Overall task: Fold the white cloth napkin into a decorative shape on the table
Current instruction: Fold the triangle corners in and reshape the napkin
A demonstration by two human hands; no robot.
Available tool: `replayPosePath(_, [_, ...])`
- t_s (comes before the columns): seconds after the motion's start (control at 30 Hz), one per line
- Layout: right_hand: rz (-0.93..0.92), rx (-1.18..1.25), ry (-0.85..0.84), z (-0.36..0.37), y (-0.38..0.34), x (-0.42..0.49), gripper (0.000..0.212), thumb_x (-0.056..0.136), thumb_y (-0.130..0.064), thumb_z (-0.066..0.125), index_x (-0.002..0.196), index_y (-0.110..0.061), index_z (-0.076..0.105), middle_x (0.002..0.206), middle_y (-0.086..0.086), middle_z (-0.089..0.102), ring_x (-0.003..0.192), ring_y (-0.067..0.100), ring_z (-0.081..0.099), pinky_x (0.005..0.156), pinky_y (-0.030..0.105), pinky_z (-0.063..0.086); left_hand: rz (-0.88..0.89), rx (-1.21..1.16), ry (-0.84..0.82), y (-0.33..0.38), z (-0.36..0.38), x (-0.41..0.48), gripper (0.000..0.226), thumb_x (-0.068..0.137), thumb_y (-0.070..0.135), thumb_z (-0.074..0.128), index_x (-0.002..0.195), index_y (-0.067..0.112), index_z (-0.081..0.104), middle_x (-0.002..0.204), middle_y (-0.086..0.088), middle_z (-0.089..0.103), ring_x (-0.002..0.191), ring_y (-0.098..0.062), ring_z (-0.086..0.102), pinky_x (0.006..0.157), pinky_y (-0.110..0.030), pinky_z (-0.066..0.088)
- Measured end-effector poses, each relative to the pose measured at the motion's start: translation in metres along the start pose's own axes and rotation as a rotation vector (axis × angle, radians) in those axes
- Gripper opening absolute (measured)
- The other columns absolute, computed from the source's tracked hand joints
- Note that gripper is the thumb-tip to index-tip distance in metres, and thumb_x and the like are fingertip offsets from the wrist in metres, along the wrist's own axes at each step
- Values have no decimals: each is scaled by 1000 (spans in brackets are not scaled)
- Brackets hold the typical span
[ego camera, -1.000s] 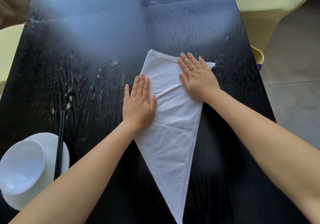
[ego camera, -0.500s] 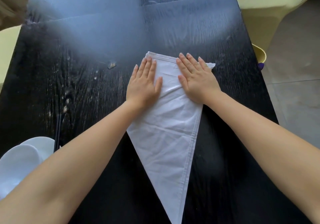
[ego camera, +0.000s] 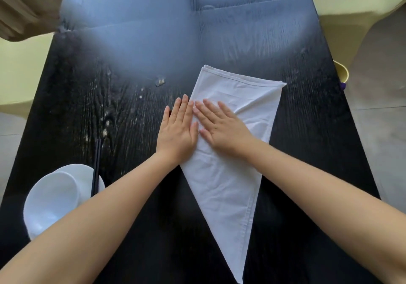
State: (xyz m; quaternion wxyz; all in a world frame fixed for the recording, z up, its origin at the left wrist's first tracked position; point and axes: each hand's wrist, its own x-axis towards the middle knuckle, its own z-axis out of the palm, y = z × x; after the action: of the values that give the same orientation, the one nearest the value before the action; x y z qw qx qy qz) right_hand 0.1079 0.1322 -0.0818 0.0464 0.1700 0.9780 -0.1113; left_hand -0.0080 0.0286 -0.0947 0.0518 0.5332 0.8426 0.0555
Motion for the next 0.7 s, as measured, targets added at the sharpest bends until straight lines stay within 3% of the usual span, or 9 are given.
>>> replayPosePath(0.17, [166, -6, 8, -8, 45, -23, 71, 83, -50, -5, 148, -21, 2, 159, -4, 1, 146, 12, -2, 116, 32, -9, -7, 7, -11, -1, 0, 0, 68, 87, 41, 4, 148, 13, 10, 158, -2, 7, 145, -15, 3, 117, -39, -3])
replayPosePath(0.27, [282, -14, -19, -20, 86, -37, 62, 93, -44, 6, 148, -18, -1, 159, -1, -3, 146, 12, -5, 118, 34, -7, -19, 1, -30, -1, 0, -1, 69, 86, 43, 1, 148, 15, 6, 158, -1, 4, 145, -14, 0, 117, -39, -5])
replayPosePath(0.4, [297, -12, -19, -24, 92, -42, 56, 99, -38, 16, 148, -17, 2, 159, -1, -1, 146, 13, -4, 119, 35, -5, -18, 7, -22, -1, -1, -1, 68, 87, 43, 3, 148, 16, 5, 158, -1, 4, 145, -15, 1, 117, -40, -6])
replayPosePath(0.47, [303, -9, -16, -24, 91, -41, 55, 100, -36, 19, 148, -17, 2, 159, -1, -1, 146, 13, -5, 119, 35, -6, 78, 27, 13, -2, -5, -3, 61, 91, 39, 12, 148, 16, 12, 157, -2, 12, 144, -16, 6, 116, -39, -6])
replayPosePath(0.57, [309, -22, -41, -25, 91, -41, 56, 100, -37, 17, 148, -16, 0, 159, 0, -3, 146, 13, -7, 119, 35, -6, 410, 66, -5, -4, -8, -12, 53, 95, 34, 21, 146, 17, 24, 153, -1, 22, 142, -16, 14, 116, -36, -3])
replayPosePath(0.7, [415, -51, -38, -27, 80, -43, 57, 99, -37, 18, 148, -12, 1, 159, 4, -3, 146, 17, -5, 119, 36, -5, 474, 46, -129, -14, -10, -33, 58, 93, 45, 8, 145, 21, 2, 152, 6, -2, 142, -9, -3, 115, -25, -13])
